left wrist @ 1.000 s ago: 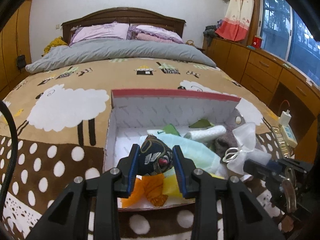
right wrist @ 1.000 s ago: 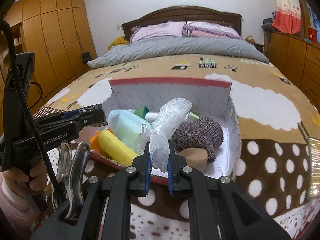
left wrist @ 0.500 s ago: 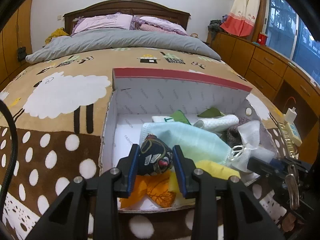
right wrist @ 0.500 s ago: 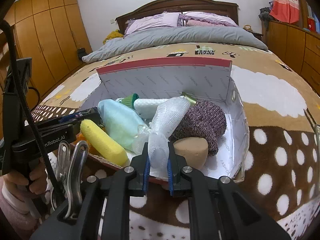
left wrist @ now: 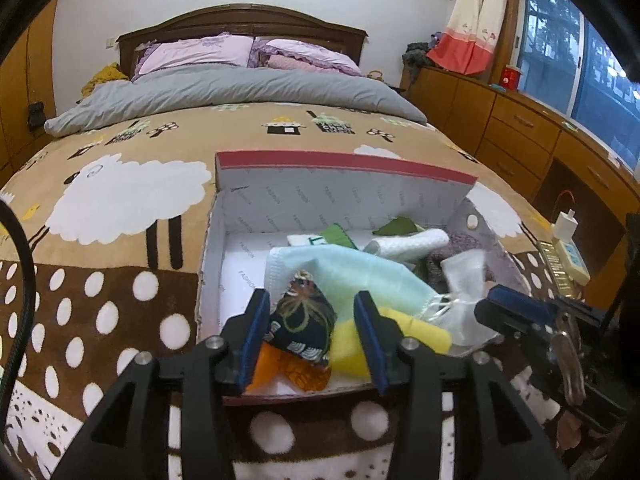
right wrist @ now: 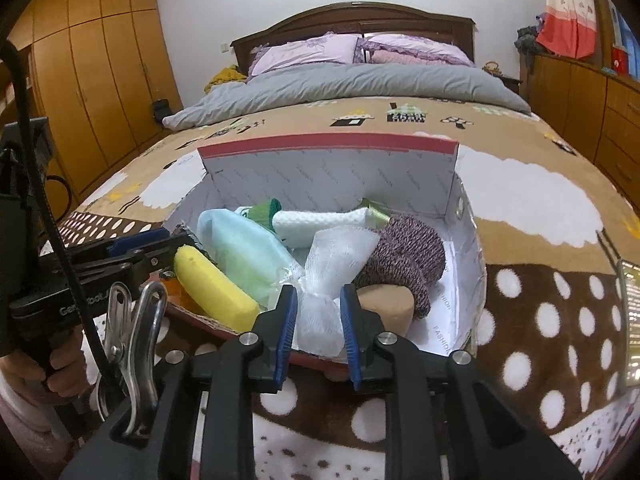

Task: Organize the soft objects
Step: 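Lower the dark pouch into the box with the left tool while the right tool lowers the bath puff in, then open both tools to release the pouch and bath puff in the box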

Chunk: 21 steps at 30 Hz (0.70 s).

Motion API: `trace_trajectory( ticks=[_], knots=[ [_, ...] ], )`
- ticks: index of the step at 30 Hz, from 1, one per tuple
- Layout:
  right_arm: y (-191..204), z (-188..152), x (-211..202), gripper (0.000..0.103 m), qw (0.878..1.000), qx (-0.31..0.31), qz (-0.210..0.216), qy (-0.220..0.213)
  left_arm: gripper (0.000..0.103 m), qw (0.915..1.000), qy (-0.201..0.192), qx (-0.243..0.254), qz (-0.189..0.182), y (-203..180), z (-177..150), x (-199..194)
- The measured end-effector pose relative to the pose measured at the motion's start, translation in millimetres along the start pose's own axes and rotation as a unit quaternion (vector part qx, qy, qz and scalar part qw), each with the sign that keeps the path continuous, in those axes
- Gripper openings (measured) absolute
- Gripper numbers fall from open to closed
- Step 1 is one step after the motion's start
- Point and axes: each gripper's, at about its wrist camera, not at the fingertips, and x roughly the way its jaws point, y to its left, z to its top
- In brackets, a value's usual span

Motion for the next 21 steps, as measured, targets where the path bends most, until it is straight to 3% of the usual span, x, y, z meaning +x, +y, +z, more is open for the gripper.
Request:
trace_trajectory(
  ticks=[5,21],
  knots=[
    [3.5,1.2,-8.4,0.030,1.000,-0.005,-0.011,-0.011,0.050,1.0000,-0.006,0.006,-0.003,-4.4,0.2,-10.1],
    [20.9,-3.3,-43.2,0.030,0.999,-0.015,0.007,-0.029,0.051,0.9999,-0.009,0.008,-0.011,-8.7,-11.3,-44.9]
  ],
)
